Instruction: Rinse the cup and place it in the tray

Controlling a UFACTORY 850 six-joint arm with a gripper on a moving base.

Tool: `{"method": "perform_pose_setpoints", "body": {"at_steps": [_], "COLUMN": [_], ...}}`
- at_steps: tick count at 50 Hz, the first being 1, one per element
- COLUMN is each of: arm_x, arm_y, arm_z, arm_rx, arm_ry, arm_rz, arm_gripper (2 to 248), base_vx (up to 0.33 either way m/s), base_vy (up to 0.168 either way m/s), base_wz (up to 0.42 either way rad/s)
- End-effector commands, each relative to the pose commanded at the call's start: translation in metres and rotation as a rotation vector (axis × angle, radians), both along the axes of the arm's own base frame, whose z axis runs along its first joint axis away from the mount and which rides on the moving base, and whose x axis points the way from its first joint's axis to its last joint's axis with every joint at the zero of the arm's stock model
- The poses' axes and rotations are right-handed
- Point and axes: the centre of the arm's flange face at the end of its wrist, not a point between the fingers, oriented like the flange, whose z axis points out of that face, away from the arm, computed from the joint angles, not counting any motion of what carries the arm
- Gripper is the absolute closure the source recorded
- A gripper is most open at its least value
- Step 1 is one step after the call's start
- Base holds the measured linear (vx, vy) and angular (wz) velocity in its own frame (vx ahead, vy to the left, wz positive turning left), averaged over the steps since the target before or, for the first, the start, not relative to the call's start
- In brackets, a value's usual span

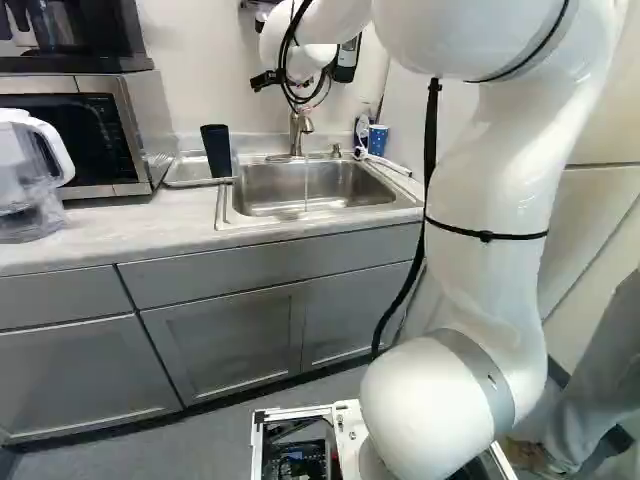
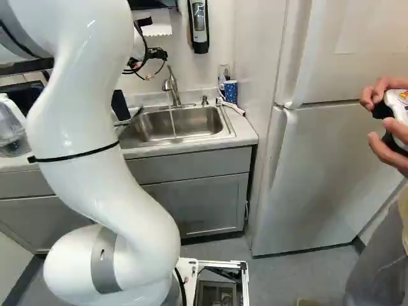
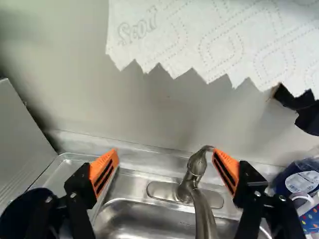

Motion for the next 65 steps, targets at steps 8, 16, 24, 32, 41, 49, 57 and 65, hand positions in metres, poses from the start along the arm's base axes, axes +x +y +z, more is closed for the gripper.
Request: {"method": "perform_pose_setpoints", "body": {"at_steps": [8, 16, 24, 32, 41, 49, 57, 65], "arm_x": [0.01, 0.02, 0.027, 0.03, 0.033, 0.033, 0.033, 0.033], "arm_y": [0.0, 0.001, 0.001, 0.001, 0.001, 0.001, 0.001, -0.001], "arm_z": [0.0, 0.001, 0.0, 0.0, -0.001, -0.001, -0.001, -0.001], "arm_rx": [0.004, 0.009, 0.01, 0.01, 0.011, 0.011, 0.011, 0.01], "arm_ry": [-0.016, -0.037, -0.042, -0.043, -0.044, -0.044, -0.044, -0.044], "arm_rz": [-0.004, -0.009, -0.011, -0.012, -0.013, -0.013, -0.013, -0.016], "arm_gripper": [3, 3, 3, 3, 3, 3, 3, 3], "base_vx": [0.0, 0.0, 0.0, 0.0, 0.0, 0.0, 0.0, 0.0], "base_vy": [0.0, 0.0, 0.0, 0.0, 0.0, 0.0, 0.0, 0.0], "base_wz": [0.0, 0.0, 0.0, 0.0, 0.0, 0.0, 0.0, 0.0]}}
